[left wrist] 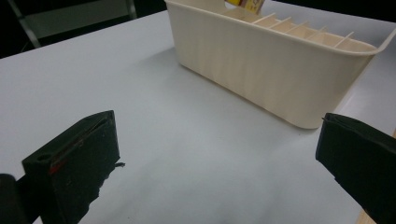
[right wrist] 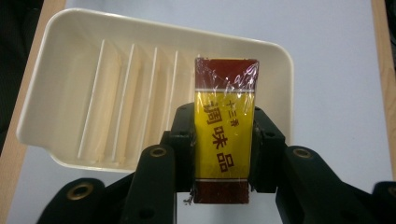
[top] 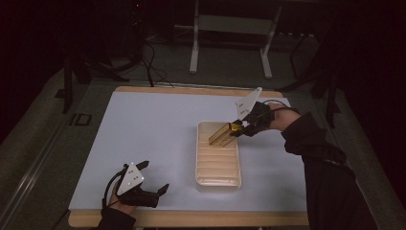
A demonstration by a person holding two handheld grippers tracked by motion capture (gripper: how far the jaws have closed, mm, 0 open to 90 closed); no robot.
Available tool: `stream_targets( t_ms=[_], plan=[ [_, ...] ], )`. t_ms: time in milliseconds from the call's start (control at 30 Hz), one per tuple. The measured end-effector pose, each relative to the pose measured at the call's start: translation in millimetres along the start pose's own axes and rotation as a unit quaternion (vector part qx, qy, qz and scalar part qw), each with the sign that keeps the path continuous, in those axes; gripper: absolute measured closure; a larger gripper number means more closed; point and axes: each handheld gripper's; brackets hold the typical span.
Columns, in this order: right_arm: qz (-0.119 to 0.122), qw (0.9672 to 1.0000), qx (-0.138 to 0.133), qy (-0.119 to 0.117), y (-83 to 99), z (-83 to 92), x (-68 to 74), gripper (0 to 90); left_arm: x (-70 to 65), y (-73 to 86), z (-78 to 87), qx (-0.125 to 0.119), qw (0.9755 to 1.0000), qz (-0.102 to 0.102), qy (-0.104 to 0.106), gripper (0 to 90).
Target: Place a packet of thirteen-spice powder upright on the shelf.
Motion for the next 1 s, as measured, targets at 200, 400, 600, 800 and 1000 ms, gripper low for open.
stream_targets(
  t_ms=[200,400,600,800,1000],
  plan=[
    [0.006,1.0000,0.001,-0.004,3.4,-4.5,2.5,67.9,-0.1,0.1,-0.4,0.002,1.0000,0.000,0.001,0.0],
    [0.002,1.0000,-0.001,0.001,4.6,-4.8,0.6,67.8,-0.4,0.2,-0.4,0.004,1.0000,-0.002,0.002,0.0],
    [0.015,0.9999,-0.004,-0.005,5.5,-4.6,5.5,67.8,-0.1,0.4,-0.9,0.004,1.0000,-0.002,0.002,0.0],
    [0.021,0.9998,0.000,0.000,11.4,0.9,9.6,67.8,-0.2,0.4,-0.6,0.004,1.0000,-0.003,0.002,0.0],
    [0.011,0.9999,0.007,-0.003,15.8,-4.8,7.6,67.8,-1.2,0.3,-2.0,0.007,1.0000,-0.004,0.003,0.0]
  ],
)
Point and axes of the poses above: each handheld gripper's, and its own axes: z roughly backward along the jaws, y roughly out of its underside, x roughly to its left, and after that the axes turned 1 degree about x, right-handed
